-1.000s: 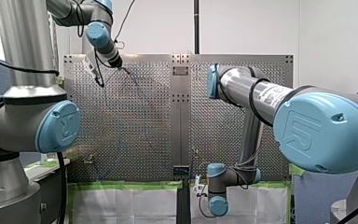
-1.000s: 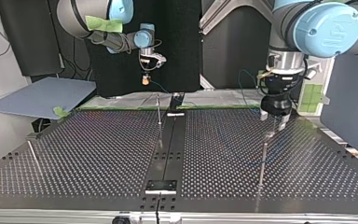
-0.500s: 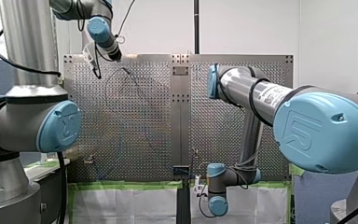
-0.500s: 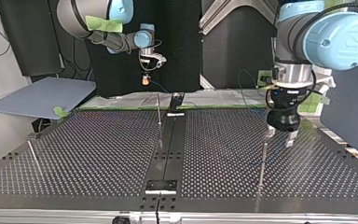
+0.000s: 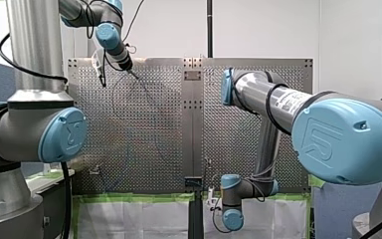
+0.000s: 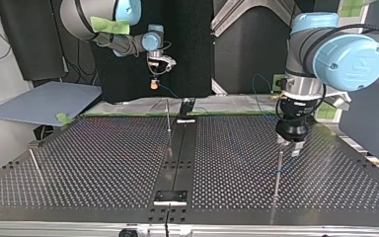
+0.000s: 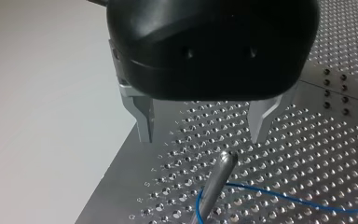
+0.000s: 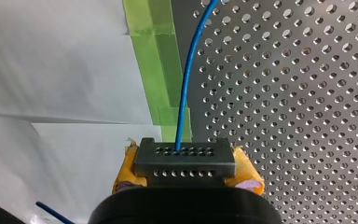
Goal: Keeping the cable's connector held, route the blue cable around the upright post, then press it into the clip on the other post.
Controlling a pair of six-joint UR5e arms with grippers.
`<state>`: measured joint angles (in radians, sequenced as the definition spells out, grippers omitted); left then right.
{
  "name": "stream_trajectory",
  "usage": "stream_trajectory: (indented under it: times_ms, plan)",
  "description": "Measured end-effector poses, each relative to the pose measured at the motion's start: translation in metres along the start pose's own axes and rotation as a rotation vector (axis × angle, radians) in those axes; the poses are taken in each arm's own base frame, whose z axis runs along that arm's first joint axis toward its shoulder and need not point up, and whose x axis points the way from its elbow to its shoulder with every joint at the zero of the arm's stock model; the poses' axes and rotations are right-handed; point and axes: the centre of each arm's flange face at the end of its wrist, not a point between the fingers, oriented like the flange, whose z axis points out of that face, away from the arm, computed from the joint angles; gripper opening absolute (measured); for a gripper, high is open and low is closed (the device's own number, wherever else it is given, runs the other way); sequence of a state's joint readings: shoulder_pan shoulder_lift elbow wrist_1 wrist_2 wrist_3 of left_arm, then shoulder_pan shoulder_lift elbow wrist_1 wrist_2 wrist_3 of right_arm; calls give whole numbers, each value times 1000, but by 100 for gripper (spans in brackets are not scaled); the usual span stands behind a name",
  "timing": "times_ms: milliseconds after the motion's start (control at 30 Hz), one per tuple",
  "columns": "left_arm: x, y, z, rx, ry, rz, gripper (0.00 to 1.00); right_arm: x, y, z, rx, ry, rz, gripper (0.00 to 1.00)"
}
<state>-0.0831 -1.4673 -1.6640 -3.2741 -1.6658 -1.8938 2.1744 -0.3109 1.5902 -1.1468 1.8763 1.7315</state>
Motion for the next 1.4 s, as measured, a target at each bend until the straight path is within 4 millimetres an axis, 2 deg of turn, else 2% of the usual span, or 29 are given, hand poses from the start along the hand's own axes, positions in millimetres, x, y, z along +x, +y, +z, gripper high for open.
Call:
stream_trajectory:
  times_ms: [600, 967, 1400]
  plan:
    - [2, -6, 0, 46, 6, 148, 100, 0, 0, 0, -3, 4, 15, 0]
    - [-1, 0, 0, -18, -10, 164, 100, 1, 0, 1, 0, 7, 18, 0]
    - [0, -3, -2, -17, -11, 167, 100, 0, 0, 0, -1, 5, 13, 0]
